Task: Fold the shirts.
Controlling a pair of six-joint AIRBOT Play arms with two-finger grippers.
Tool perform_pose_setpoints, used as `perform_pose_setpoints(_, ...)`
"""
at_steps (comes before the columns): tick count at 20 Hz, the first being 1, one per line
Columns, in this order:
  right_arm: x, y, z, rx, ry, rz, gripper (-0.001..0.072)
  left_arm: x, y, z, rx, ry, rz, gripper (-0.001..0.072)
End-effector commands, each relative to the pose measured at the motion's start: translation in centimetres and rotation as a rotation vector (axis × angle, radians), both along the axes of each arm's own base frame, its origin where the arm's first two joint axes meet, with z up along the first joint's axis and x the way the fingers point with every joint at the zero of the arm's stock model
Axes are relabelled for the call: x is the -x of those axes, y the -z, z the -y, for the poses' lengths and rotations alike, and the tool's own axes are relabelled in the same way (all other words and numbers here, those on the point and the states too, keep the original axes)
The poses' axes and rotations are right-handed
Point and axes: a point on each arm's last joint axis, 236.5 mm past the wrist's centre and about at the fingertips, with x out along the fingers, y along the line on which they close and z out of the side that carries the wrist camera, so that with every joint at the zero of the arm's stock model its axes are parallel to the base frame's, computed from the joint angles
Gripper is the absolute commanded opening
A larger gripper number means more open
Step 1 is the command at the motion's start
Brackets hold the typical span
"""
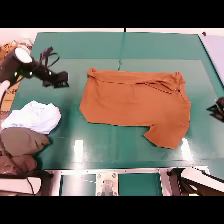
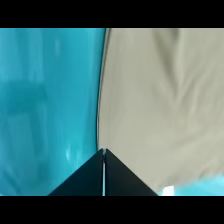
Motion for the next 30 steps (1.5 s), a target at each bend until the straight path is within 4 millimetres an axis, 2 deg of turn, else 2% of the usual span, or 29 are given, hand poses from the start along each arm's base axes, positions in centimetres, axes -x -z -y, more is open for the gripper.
perform_pose_setpoints(1, 5.2, 3.6, -1.0, -0.074, 0.102, -0.122, 0.0313, 7.5, 2.8, -0.2, -0.003, -0.026, -0.077, 0.0026)
perform_pose_setpoints(3, 5.9, 5.4, -2.1, -0.104, 0.115, -0.14, 0.0313, 9.8, 3.3, 1.9, 0.123, -0.102, -0.084, 0.0047)
perform_pose_setpoints(4, 5.9, 6.1, -2.9, -0.119, 0.107, -0.13, 0.0313, 10.3, 3.4, 3.3, 0.183, -0.111, -0.073, 0.0346)
perform_pose_setpoints(5, 5.5, 6.6, -3.6, -0.131, 0.097, -0.113, 0.0314, 10.9, 4.1, 4.6, 0.214, -0.119, -0.084, 0.0571)
perform_pose_setpoints(6, 5.2, 7.0, -4.1, -0.137, 0.093, -0.099, 0.0314, 11.5, 5.1, 5.6, 0.207, -0.106, -0.088, 0.0541)
perform_pose_setpoints(8, 4.7, 7.4, -4.6, -0.145, 0.085, -0.083, 0.0339, 12.1, 6.7, 7.6, 0.182, -0.096, -0.056, 0.0541)
perform_pose_setpoints(9, 4.4, 7.5, -5.0, -0.159, 0.086, -0.077, 0.042, 11.8, 7.1, 8.4, 0.174, -0.109, -0.027, 0.0541)
perform_pose_setpoints(10, 4.1, 7.6, -5.3, -0.176, 0.087, -0.073, 0.0441, 11.5, 7.2, 9.2, 0.177, -0.127, -0.002, 0.0541)
perform_pose_setpoints(13, 3.9, 8.4, -5.9, -0.215, 0.08, -0.086, 0.0441, 12.2, 8.0, 11.6, 0.193, -0.124, -0.016, 0.0541)
perform_pose_setpoints(15, 3.5, 8.7, -6.4, -0.235, 0.079, -0.086, 0.0441, 12.9, 9.7, 12.3, 0.179, -0.118, -0.059, 0.054)
perform_pose_setpoints(18, 2.0, 8.3, -7.4, -0.244, 0.035, -0.038, 0.0441, 12.1, 11.4, 12.0, 0.162, -0.163, -0.069, 0.0538)
perform_pose_setpoints(19, 1.6, 8.3, -7.6, -0.237, 0.025, -0.033, 0.0441, 11.8, 11.6, 11.8, 0.157, -0.177, -0.061, 0.0465)
perform_pose_setpoints(20, 1.4, 8.4, -7.7, -0.231, 0.018, -0.032, 0.044, 11.6, 11.7, 11.7, 0.156, -0.183, -0.056, 0.0214)
perform_pose_setpoints(21, 1.3, 8.4, -7.7, -0.226, 0.015, -0.03, 0.0439, 11.4, 11.7, 11.7, 0.153, -0.181, -0.045, 0.0036)
perform_pose_setpoints(23, 1.1, 8.4, -7.5, -0.215, 0.021, -0.023, 0.0378, 11.2, 11.6, 11.6, 0.153, -0.184, -0.04, 0.0026)
perform_pose_setpoints(24, 1.0, 8.5, -7.4, -0.21, 0.016, -0.018, 0.0272, 11.3, 11.7, 11.6, 0.152, -0.182, -0.042, 0.0025)
perform_pose_setpoints(25, 0.7, 8.4, -7.5, -0.213, 0.003, -0.006, 0.012, 11.3, 11.6, 11.6, 0.152, -0.18, -0.041, 0.0025)
perform_pose_setpoints(26, 0.2, 8.1, -7.8, -0.222, -0.005, 0.019, 0.0029, 11.3, 11.5, 11.6, 0.149, -0.176, -0.036, 0.0025)
perform_pose_setpoints(28, -1.3, 6.8, -8.4, -0.249, -0.032, 0.093, 0.0017, 10.9, 10.8, 11.7, 0.133, -0.129, -0.022, 0.0025)
perform_pose_setpoints(30, -3.0, 4.3, -9.2, -0.253, -0.093, 0.151, 0.0017, 9.9, 8.2, 11.7, 0.115, -0.044, 0.013, 0.0024)
